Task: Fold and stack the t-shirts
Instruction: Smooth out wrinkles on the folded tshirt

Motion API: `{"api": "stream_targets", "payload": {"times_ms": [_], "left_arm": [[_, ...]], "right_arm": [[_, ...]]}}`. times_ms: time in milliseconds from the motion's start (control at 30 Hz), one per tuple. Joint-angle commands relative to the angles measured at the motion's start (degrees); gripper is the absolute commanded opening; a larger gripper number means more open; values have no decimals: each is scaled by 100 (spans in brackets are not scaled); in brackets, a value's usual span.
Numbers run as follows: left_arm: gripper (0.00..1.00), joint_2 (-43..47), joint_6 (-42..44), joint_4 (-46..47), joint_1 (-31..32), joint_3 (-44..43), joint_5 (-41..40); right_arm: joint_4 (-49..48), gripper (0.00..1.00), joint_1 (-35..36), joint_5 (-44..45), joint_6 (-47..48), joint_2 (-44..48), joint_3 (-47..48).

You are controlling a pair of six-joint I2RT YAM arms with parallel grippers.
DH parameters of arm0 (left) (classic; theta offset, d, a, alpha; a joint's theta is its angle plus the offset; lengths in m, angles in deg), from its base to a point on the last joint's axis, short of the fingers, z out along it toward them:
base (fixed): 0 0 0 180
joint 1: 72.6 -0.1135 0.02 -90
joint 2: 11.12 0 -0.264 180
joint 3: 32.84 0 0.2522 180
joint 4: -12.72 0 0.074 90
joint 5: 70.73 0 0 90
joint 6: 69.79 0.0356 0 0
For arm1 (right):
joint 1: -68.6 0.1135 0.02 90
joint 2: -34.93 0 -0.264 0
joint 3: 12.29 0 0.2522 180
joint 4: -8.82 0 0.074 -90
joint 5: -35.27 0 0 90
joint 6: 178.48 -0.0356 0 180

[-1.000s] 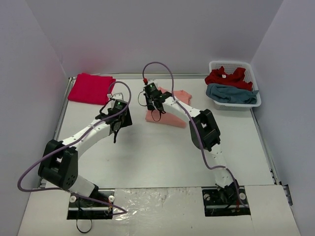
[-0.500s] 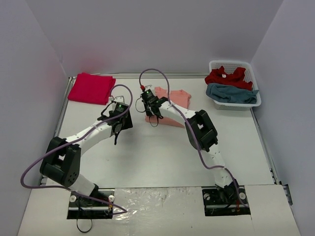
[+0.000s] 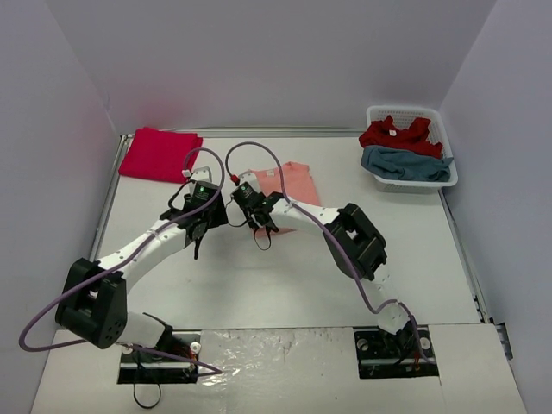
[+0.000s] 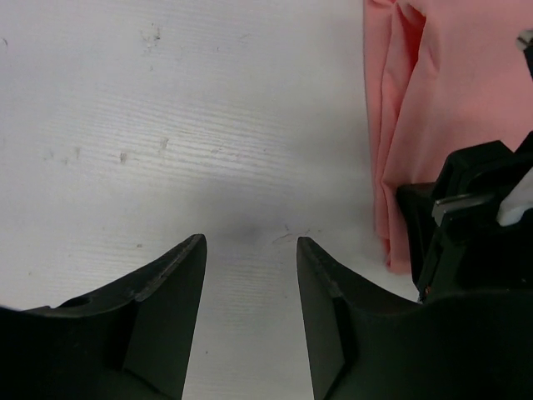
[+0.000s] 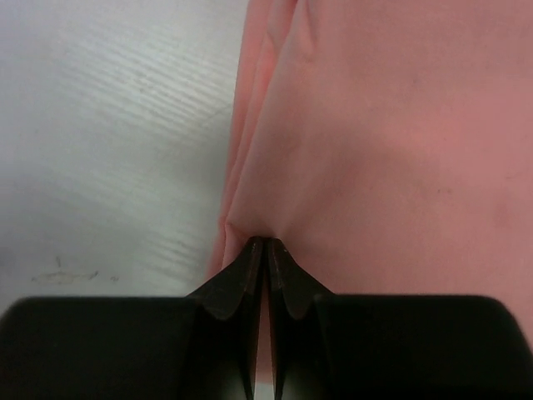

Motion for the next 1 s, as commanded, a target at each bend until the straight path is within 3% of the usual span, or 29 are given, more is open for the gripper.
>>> {"api": "stream_targets", "payload": {"times_ms": [0,167,267,633,967], "left_arm": [[46,295,35,-21,-31,100,-164],[47,541,-26,-231,-23,136,-313],[47,734,-114,-319,-23,188,-383],[48,989,-500,-425,-93,364,-199],[52,1165,-931,-399,-312,610,214]], "right_arm": [[419,7,132,228,-120,548,-306],[427,32,167,378,-23,943,-316],[436,39,176,404,82,1172,-298],[533,43,615,519,355,2016,-878],[542,46,1160,1265,539,2017,-1485]]}}
